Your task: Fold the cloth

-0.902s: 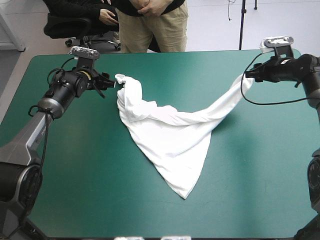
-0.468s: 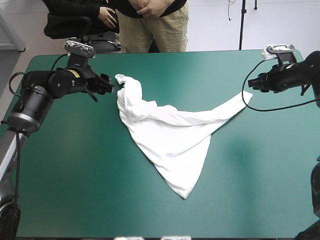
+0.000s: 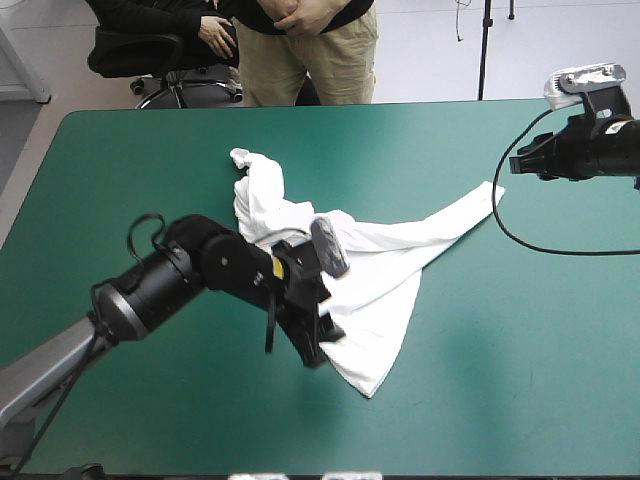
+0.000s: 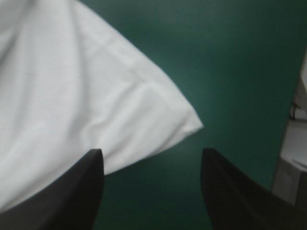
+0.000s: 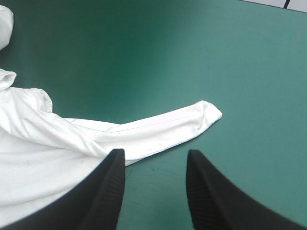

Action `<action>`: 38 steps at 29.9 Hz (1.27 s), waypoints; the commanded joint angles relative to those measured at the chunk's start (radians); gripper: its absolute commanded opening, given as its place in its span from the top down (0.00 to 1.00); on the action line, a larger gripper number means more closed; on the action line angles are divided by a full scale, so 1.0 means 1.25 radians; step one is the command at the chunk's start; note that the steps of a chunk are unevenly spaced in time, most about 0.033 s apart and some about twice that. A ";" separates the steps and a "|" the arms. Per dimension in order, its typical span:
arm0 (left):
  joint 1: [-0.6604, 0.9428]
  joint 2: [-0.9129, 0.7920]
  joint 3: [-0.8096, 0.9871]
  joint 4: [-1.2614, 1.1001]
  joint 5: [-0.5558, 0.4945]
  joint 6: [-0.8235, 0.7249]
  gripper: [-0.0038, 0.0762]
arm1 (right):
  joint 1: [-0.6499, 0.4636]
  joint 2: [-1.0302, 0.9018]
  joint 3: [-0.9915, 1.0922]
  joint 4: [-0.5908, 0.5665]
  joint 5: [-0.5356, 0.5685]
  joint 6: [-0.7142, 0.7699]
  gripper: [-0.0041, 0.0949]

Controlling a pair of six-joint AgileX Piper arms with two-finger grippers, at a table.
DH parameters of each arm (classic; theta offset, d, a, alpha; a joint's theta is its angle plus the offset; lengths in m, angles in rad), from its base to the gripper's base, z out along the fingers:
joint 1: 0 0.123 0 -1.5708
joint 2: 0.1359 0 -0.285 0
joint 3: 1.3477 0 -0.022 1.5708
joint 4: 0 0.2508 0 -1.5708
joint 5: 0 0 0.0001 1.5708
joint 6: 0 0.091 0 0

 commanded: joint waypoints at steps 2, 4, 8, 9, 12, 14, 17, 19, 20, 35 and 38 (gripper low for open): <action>-0.158 -0.020 0.036 0.064 -0.065 -0.002 0.42 | 0.000 -0.050 -0.024 0.021 -0.009 -0.008 0.56; -0.205 -0.008 0.059 0.073 -0.101 -0.014 0.42 | 0.000 -0.055 -0.024 0.025 0.004 -0.002 0.56; -0.242 0.042 0.068 0.071 -0.143 -0.032 0.42 | 0.000 -0.066 -0.016 0.025 0.019 0.001 0.56; -0.244 0.057 0.068 0.071 -0.158 -0.035 0.42 | 0.000 -0.068 -0.015 0.021 0.023 0.003 0.56; -0.244 0.094 0.068 0.071 -0.187 -0.040 0.42 | 0.000 -0.073 -0.013 0.017 0.033 0.005 0.56; -0.244 0.114 0.068 0.071 -0.189 -0.040 0.42 | 0.000 -0.077 -0.007 0.017 0.033 0.005 0.56; -0.244 0.140 0.068 0.082 -0.179 -0.044 0.42 | 0.000 -0.077 0.001 0.017 0.028 0.001 0.56; -0.244 0.150 0.068 0.104 -0.178 -0.065 0.42 | 0.000 -0.077 0.006 0.017 0.018 0.001 0.56; -0.244 0.158 0.068 0.128 -0.183 -0.080 0.42 | 0.000 -0.077 0.010 0.017 0.013 0.001 0.56; -0.244 0.298 0.068 0.226 -0.197 -0.214 0.55 | 0.000 -0.074 0.016 -0.006 0.005 -0.002 0.56; -0.244 0.296 0.068 0.245 -0.190 -0.260 0.83 | 0.000 -0.073 0.016 -0.006 0.000 -0.002 0.56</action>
